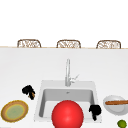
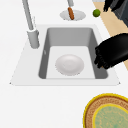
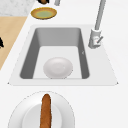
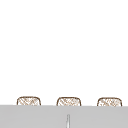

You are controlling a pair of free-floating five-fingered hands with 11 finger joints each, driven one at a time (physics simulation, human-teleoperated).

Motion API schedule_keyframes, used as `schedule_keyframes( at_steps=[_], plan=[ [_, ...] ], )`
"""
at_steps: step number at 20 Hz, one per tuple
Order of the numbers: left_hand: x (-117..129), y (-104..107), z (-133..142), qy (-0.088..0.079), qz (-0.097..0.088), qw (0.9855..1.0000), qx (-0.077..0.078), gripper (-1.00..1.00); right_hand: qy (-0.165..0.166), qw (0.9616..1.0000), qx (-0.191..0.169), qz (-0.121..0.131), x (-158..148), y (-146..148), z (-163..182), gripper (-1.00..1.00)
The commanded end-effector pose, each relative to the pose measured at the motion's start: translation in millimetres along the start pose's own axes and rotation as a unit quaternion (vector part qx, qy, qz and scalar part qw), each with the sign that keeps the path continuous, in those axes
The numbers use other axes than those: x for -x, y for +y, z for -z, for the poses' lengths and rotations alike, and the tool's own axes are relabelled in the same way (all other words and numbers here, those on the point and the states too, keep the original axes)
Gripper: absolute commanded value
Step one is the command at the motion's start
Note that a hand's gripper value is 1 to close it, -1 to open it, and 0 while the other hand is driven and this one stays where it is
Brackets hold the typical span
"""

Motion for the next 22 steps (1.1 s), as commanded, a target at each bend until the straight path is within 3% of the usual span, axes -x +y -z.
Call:
schedule_keyframes(
  at_steps=[1, 8, 22],
  plan=[
    [-8, -17, 20, 0.006, 0.011, 0.9997, 0.021, 1.00, 0.000, 1.0000, 0.000, 0.000, 0, 0, 0, 0.00],
    [-17, -42, 59, 0.015, 0.013, 0.9991, 0.037, 1.00, 0.000, 1.0000, 0.000, 0.000, 0, 0, 0, 0.00],
    [-27, -91, 135, 0.024, 0.017, 0.9983, 0.050, 1.00, 0.000, 1.0000, 0.000, 0.000, 0, 0, 0, 0.00]
  ],
)
